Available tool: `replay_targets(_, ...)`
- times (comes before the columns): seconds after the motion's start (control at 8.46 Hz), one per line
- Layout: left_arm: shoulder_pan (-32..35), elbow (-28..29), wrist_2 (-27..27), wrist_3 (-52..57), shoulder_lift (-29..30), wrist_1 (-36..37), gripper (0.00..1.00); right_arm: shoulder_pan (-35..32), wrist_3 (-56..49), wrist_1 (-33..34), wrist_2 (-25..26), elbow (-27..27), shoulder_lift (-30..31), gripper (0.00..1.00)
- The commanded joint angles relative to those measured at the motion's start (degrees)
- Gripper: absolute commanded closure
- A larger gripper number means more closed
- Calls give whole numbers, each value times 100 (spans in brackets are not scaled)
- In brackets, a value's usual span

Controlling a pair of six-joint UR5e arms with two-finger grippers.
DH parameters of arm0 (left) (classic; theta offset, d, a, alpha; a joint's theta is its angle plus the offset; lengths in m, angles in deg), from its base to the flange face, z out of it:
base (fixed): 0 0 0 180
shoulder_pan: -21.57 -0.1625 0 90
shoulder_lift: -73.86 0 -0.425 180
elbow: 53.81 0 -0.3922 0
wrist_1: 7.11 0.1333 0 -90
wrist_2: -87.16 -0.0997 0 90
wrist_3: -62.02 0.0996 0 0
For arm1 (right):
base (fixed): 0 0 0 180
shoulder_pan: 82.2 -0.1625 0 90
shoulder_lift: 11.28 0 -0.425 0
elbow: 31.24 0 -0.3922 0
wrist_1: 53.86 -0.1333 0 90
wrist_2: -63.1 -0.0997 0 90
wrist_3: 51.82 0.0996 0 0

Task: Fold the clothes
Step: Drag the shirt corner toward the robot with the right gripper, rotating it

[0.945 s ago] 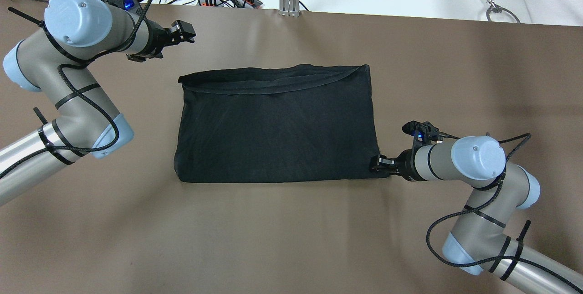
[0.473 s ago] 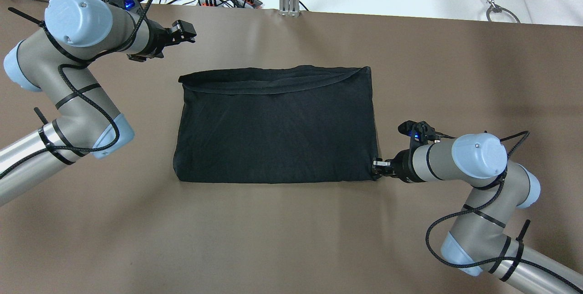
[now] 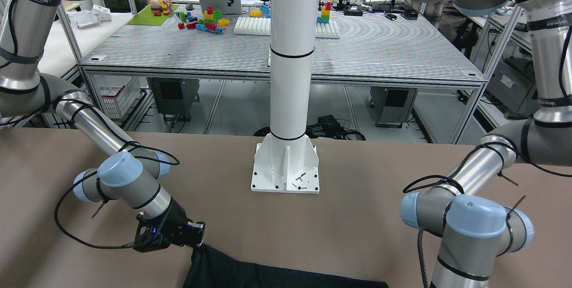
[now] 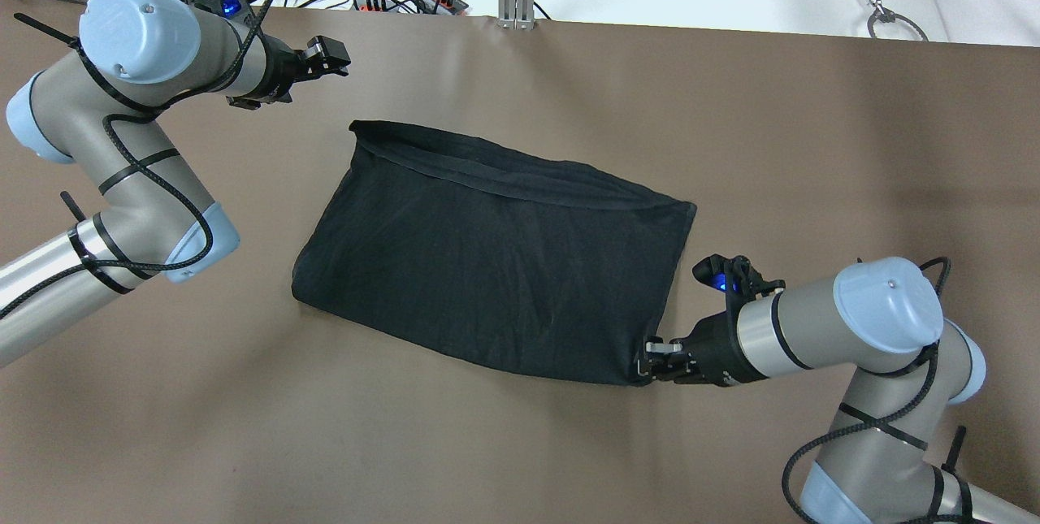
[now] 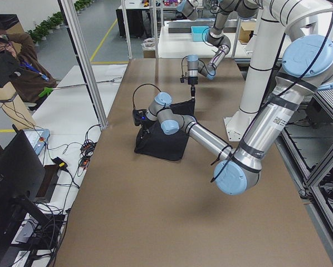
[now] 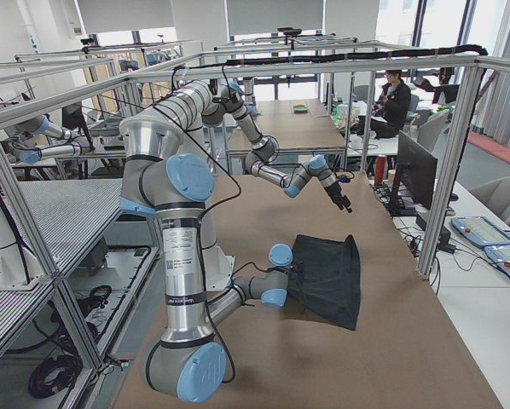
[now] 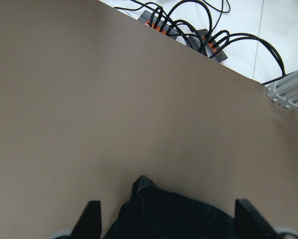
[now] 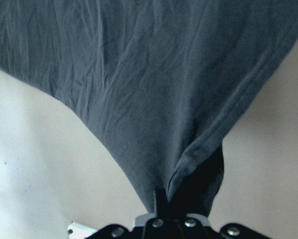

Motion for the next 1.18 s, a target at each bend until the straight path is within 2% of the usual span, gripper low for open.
replay_targets(0.0, -15, -9, 0, 6, -9, -18, 6, 1096, 752, -53, -56, -642, 59, 100)
replay_targets(0.12, -33, -9, 0, 6, 0, -27, 6, 1318, 753, -54, -99, -661, -2, 71)
replay_targets(0.24, -41, -9, 0, 6, 0, -27, 6, 1390, 718, -62, -4, -661, -11, 6)
replay_targets(0.35, -42, -9, 9, -2, 0, -27, 6, 1356, 648, -54, 110, -609, -3, 5)
replay_targets(0.71, -76, -131, 35, -72, 28, 17, 6, 611, -114, 16, 1356, -153, -29, 5)
replay_targets(0.95, -548, -621, 35, -125, -611, -61, 6, -117, -598, 34, 1500, 190, -239, 5)
replay_targets(1.06, -690, -833, 53, -447, -928, -497, 6, -356, -853, 26, 1500, 383, -379, 5)
